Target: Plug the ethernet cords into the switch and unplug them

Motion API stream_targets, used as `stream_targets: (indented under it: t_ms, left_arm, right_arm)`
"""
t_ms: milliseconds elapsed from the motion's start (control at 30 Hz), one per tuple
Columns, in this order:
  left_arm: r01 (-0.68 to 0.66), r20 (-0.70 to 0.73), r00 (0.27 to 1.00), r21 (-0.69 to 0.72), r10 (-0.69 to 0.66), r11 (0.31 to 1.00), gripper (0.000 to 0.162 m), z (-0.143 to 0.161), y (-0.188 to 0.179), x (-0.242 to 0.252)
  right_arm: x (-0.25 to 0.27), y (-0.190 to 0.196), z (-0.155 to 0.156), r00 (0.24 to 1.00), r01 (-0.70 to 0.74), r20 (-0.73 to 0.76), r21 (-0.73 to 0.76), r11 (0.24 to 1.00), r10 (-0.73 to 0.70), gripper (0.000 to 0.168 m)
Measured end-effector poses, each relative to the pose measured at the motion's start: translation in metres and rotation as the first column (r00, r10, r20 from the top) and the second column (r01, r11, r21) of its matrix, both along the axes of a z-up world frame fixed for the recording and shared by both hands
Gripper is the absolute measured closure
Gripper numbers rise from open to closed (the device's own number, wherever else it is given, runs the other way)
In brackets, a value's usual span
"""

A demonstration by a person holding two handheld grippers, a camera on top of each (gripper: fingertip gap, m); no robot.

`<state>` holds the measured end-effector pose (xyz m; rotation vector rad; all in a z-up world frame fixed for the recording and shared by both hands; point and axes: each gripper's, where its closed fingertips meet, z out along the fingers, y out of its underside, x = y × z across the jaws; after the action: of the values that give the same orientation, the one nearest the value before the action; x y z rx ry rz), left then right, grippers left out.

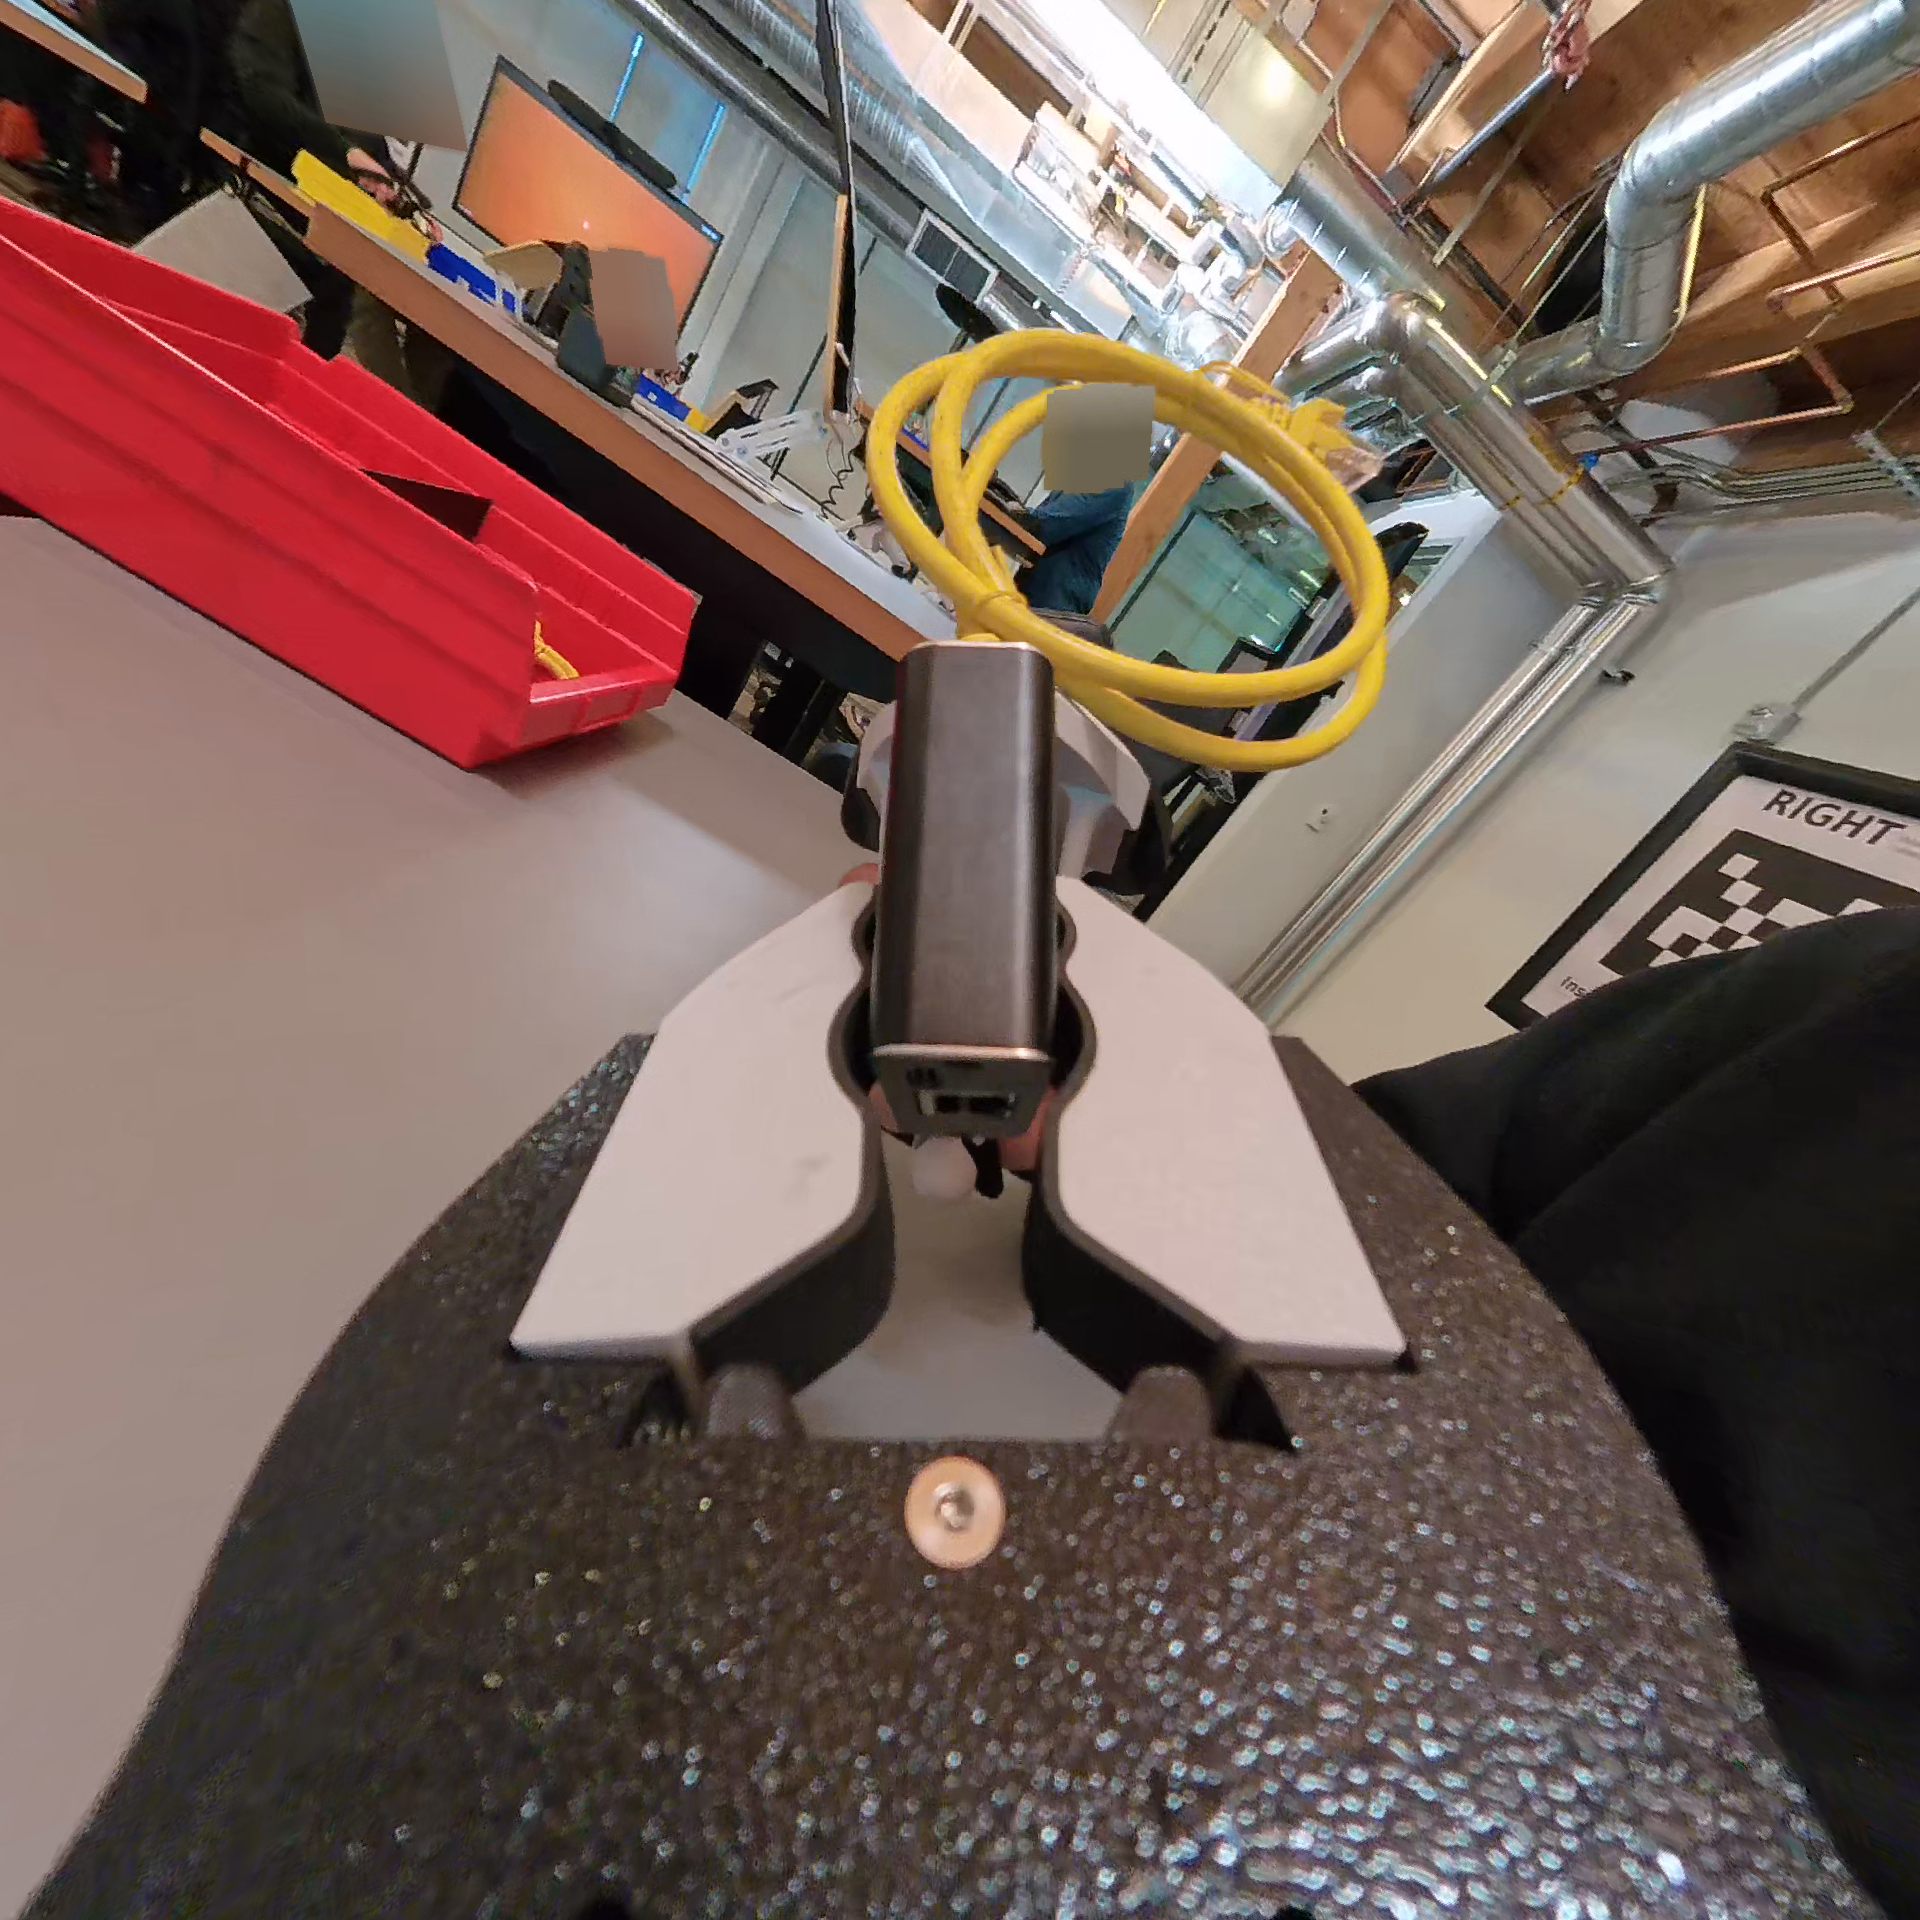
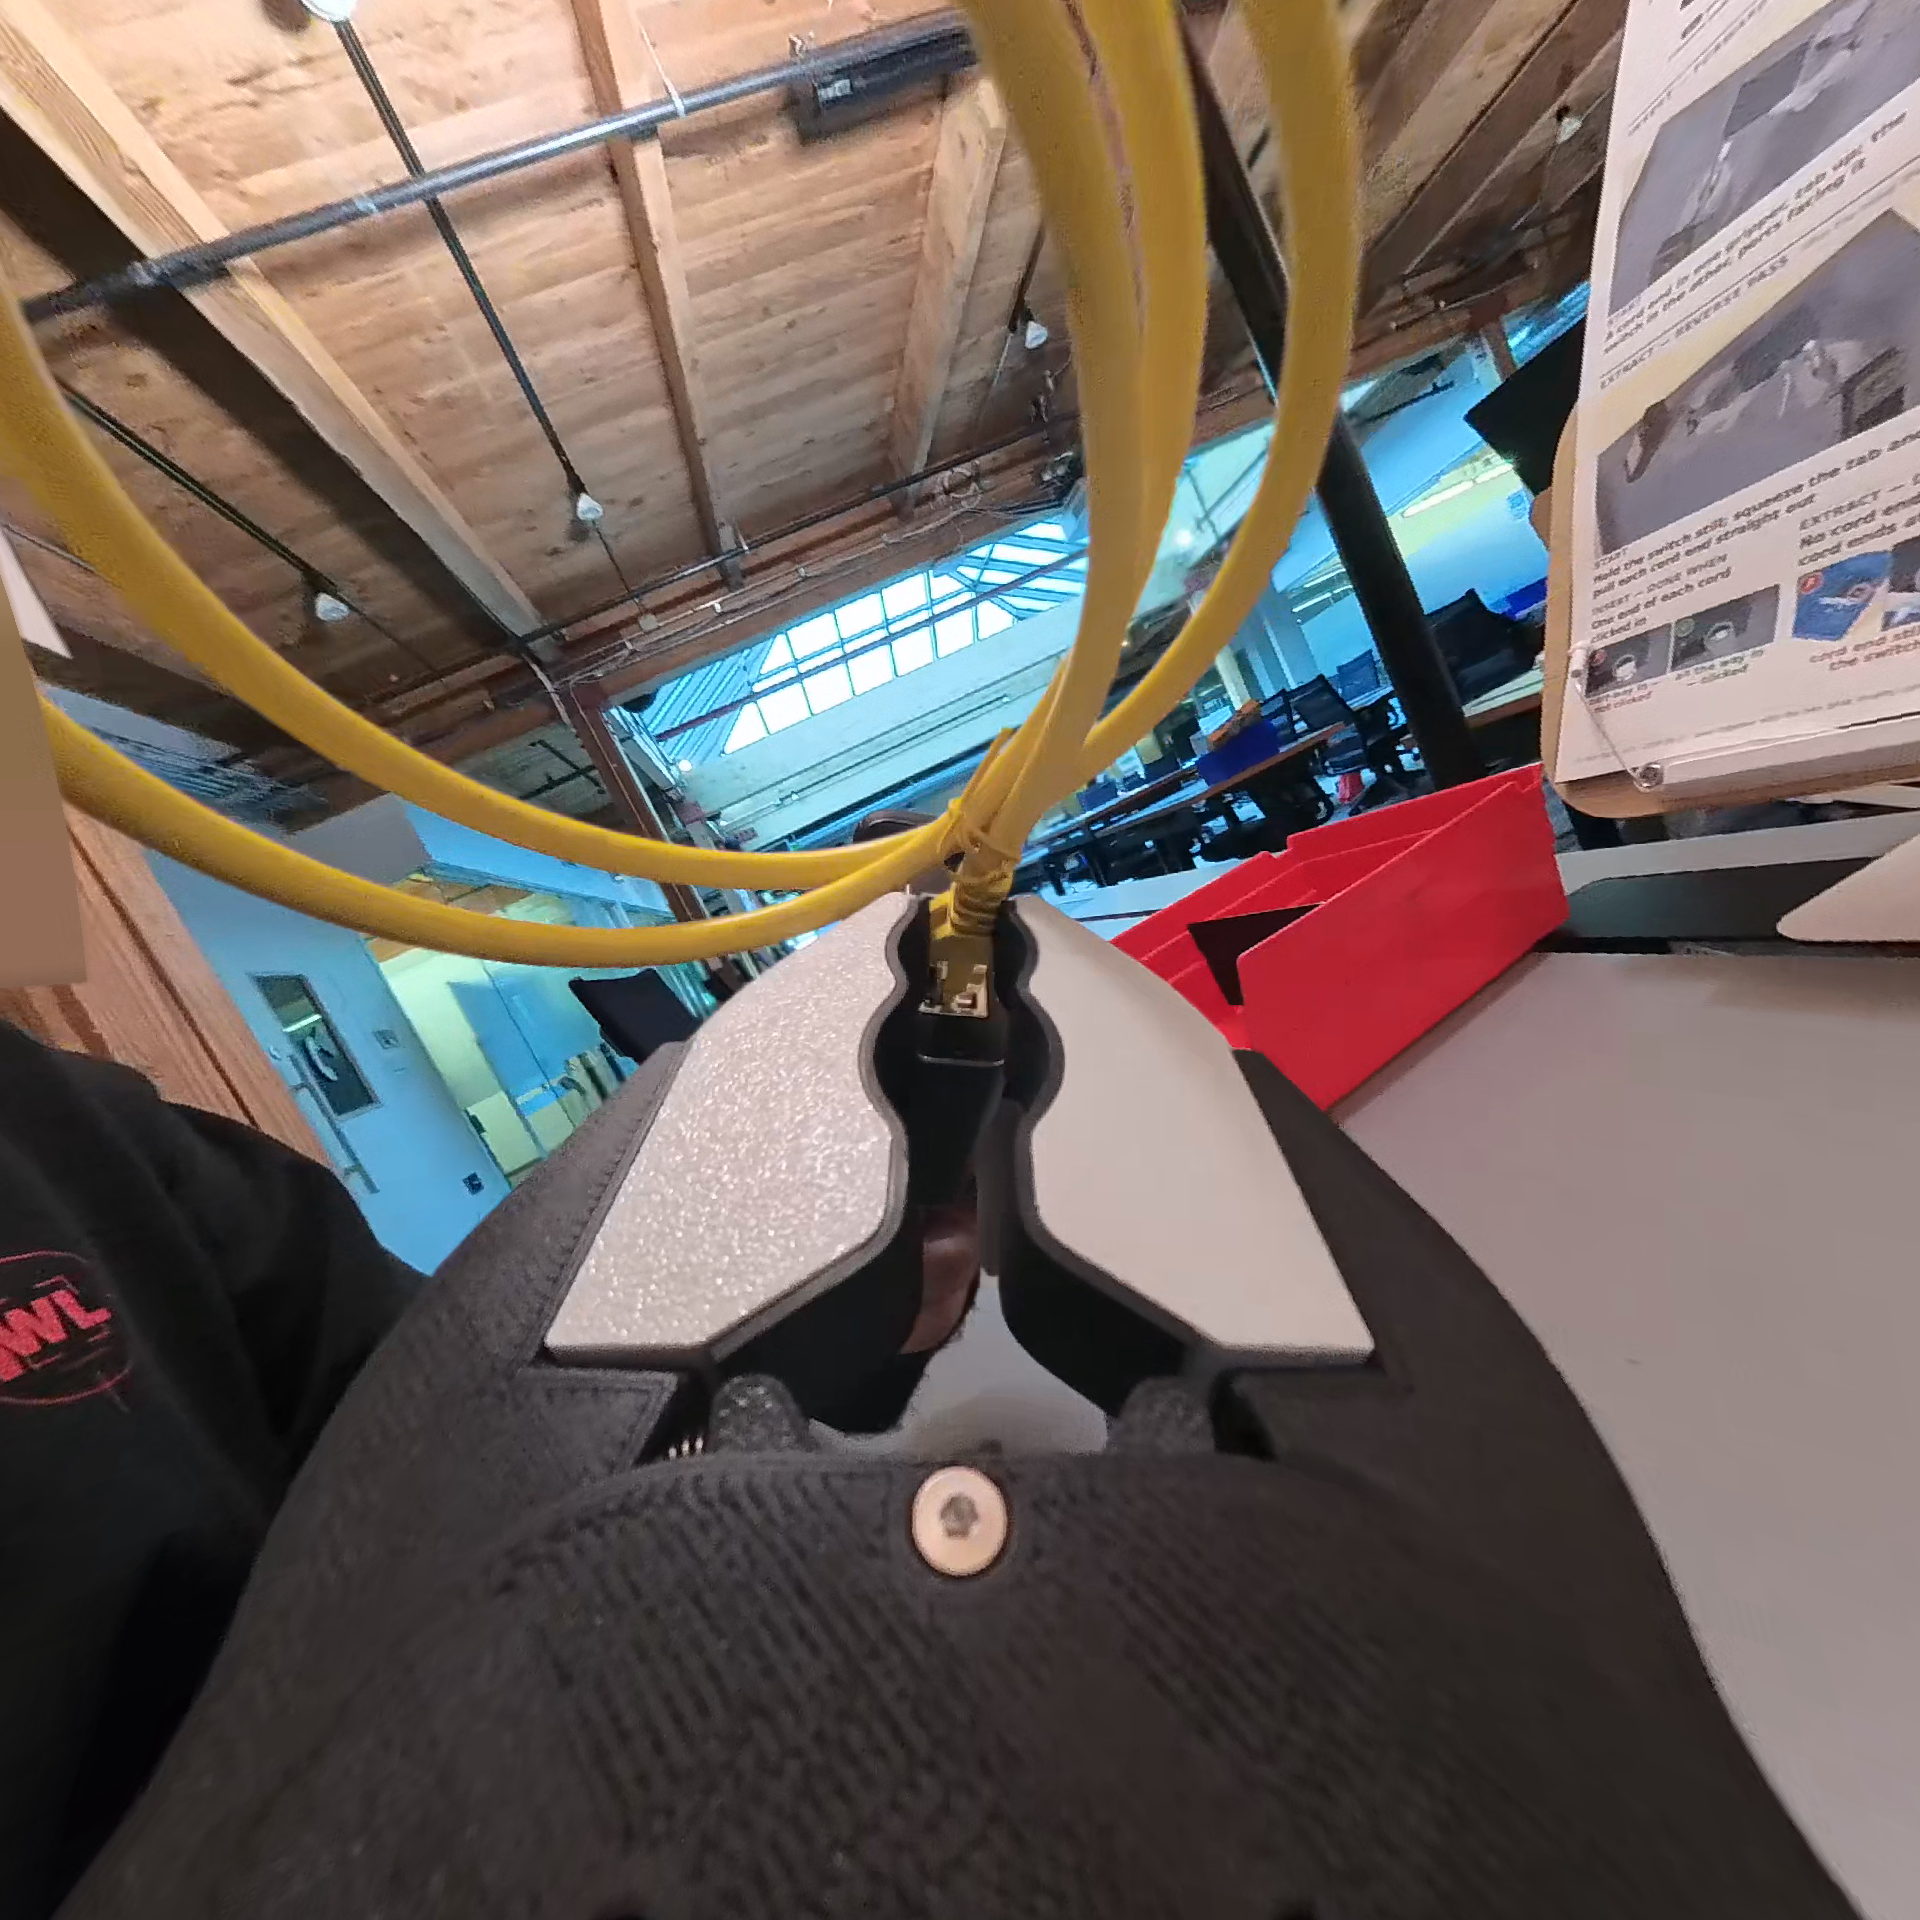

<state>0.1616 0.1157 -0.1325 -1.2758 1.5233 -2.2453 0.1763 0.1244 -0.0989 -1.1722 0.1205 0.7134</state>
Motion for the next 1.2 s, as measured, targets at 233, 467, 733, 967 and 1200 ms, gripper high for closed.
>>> stream_targets:
  t_ms: [233, 467, 733, 967, 1200]
  left_arm:
    - [-0.006, -0.029, 1.0, 0.013, 0.006, 1.0, 0.136, -0.006, 0.003, 0.001]
    - [-0.015, -0.01, 1.0, 0.0, 0.015, 1.0, 0.136, -0.002, 0.005, 0.001]
    - [-0.082, -0.022, 0.997, -0.115, 0.08, 0.99, 0.136, 0.005, 0.02, 0.004]
    - [-0.099, -0.027, 0.995, -0.219, 0.095, 0.971, 0.136, 0.014, 0.031, 0.002]
    - [-0.094, -0.024, 0.996, -0.3, 0.091, 0.949, 0.136, 0.031, 0.024, -0.014]
  right_arm:
    - [0.001, 0.003, -0.007, 0.998, -0.037, -0.048, -0.02, 0.999, 0.036, 0.155]
    - [0.002, 0.002, -0.005, 0.989, -0.103, -0.108, -0.025, 0.994, 0.1, 0.156]
    - [0.011, 0.013, -0.025, 0.976, -0.116, -0.199, -0.107, 0.987, 0.093, 0.125]
    - [0.006, 0.017, -0.029, 0.983, -0.106, -0.165, -0.155, 0.982, 0.08, 0.114]
    - [-0.015, 0.011, -0.006, 0.981, -0.129, -0.156, -0.098, 0.987, 0.113, 0.123]
